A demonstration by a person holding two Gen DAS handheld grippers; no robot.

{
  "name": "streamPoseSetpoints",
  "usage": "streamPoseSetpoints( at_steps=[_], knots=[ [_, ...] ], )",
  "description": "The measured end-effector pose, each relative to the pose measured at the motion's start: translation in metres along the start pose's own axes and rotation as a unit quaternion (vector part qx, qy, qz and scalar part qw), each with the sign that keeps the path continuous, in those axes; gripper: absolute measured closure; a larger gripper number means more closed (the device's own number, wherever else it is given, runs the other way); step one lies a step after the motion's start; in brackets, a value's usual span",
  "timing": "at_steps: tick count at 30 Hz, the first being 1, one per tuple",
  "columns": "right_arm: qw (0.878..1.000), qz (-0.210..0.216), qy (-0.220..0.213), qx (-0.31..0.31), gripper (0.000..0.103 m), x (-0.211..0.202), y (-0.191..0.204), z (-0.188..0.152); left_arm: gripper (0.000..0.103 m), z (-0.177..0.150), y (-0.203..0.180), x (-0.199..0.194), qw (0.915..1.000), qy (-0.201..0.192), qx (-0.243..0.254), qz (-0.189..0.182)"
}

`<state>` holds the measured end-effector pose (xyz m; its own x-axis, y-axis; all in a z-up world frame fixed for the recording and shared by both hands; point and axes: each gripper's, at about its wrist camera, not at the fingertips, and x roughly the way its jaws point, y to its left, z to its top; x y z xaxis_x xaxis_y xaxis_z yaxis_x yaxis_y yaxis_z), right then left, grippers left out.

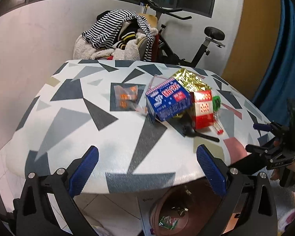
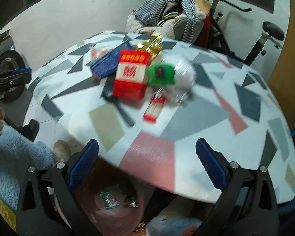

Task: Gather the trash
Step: 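Reach the right gripper to the gold foil packet and grasp it, then grasp the clear bag of orange candies with the left gripper while the right lifts the gold packet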

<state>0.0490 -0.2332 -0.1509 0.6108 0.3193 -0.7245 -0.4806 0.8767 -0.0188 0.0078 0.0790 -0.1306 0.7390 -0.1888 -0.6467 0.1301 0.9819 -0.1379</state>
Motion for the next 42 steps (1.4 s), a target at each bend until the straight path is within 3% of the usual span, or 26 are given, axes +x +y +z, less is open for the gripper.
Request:
streamPoseSetpoints(
  at_steps=[12, 16, 21, 26, 29, 32, 33, 36, 42],
  knots=[
    [0.999, 0.035, -0.014, 0.034, 0.006, 0.023, -0.034, 0.065, 0.006, 0.043, 0.021, 0.017, 0.9997, -0.004, -0.022, 0.006],
    [0.998, 0.052, -0.019, 0.027, 0.027, 0.041, -0.039, 0.098, 0.006, 0.057, 0.029, 0.028, 0.9997, -0.002, -0.024, 0.005],
    [0.996, 0.078, 0.008, 0.040, 0.040, 0.079, -0.045, 0.142, 0.006, 0.074, 0.047, 0.044, 0.9980, 0.006, -0.062, -0.005],
    [0.994, 0.088, 0.037, 0.060, 0.050, 0.120, -0.044, 0.162, 0.021, 0.083, 0.053, 0.055, 0.9975, 0.016, -0.068, -0.015],
    [0.990, 0.094, 0.048, 0.095, 0.060, 0.133, -0.048, 0.162, 0.024, 0.081, 0.052, 0.060, 0.9970, 0.018, -0.069, -0.030],
    [0.986, 0.117, 0.031, 0.118, 0.087, 0.130, -0.050, 0.163, 0.030, 0.077, 0.048, 0.068, 0.9969, 0.026, -0.063, -0.040],
    [0.986, 0.119, 0.024, 0.116, 0.090, 0.127, -0.050, 0.163, 0.031, 0.075, 0.047, 0.072, 0.9969, 0.031, -0.060, -0.039],
    [0.990, 0.108, -0.016, 0.094, 0.093, 0.107, -0.047, 0.171, 0.038, 0.073, 0.048, 0.081, 0.9962, 0.038, -0.069, -0.036],
    [0.993, 0.057, -0.097, 0.048, 0.095, 0.060, -0.048, 0.185, 0.039, 0.075, 0.056, 0.095, 0.9935, 0.040, -0.100, -0.036]
  ],
)
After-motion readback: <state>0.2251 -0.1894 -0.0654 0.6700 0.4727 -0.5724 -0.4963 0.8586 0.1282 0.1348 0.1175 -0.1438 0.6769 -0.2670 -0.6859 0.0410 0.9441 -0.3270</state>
